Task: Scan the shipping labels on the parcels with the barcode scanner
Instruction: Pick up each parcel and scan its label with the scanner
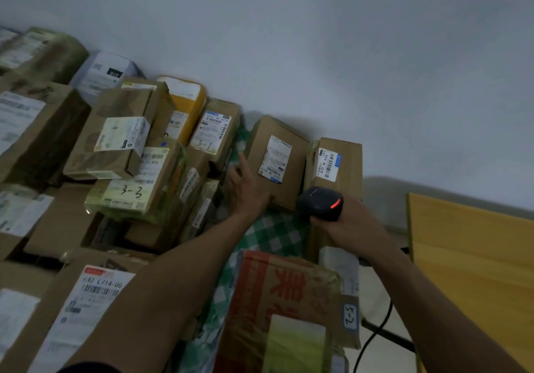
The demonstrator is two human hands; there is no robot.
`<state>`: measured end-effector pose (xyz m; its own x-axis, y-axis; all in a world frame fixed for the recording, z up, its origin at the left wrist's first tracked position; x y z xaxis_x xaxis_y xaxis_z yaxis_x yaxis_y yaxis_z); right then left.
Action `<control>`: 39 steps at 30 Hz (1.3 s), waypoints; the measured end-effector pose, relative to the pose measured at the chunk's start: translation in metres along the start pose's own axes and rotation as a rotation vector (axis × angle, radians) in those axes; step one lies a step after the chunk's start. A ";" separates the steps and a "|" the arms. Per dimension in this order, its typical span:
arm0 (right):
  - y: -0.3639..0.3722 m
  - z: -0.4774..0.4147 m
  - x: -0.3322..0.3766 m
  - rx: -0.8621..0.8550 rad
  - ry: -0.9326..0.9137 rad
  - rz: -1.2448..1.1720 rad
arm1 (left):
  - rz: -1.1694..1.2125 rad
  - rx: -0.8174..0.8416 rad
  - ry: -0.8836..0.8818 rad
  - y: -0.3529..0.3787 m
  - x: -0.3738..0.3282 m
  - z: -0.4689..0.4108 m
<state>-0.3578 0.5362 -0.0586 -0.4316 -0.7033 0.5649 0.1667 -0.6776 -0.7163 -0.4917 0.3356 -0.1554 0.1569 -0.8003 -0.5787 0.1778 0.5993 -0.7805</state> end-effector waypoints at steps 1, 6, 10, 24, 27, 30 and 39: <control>0.000 0.000 -0.001 0.002 0.003 0.007 | 0.037 0.004 0.009 -0.001 -0.003 0.003; 0.000 0.002 -0.002 -0.010 0.016 0.004 | 0.198 0.051 -0.110 -0.001 0.010 0.007; 0.001 0.003 -0.004 -0.006 0.024 0.001 | 0.330 0.131 -0.214 -0.003 0.014 0.010; -0.032 0.042 0.029 -0.067 -0.085 -0.199 | 0.581 -0.008 -0.054 -0.105 -0.006 0.054; -0.052 0.063 0.038 -0.127 -0.125 -0.279 | 0.894 0.003 -0.009 -0.131 -0.018 0.071; -0.076 0.085 0.045 -0.226 -0.155 -0.386 | 1.037 0.091 0.045 -0.143 -0.038 0.084; -0.126 0.141 0.064 -0.428 -0.233 -0.599 | 1.102 0.326 0.315 -0.157 -0.107 0.151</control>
<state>-0.2818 0.5463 0.1254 -0.1348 -0.3017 0.9438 -0.4141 -0.8482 -0.3303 -0.3901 0.3297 0.0650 0.1424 0.2068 -0.9680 0.3423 0.9073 0.2442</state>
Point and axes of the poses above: each hand's wrist, its own z-axis away from the middle knuckle, its own y-axis out of the palm, x = y × z, the point moved 10 cm from there along -z, towards the middle knuckle, and after that the axes turned 3 degrees about -x, right-handed, at the moved point
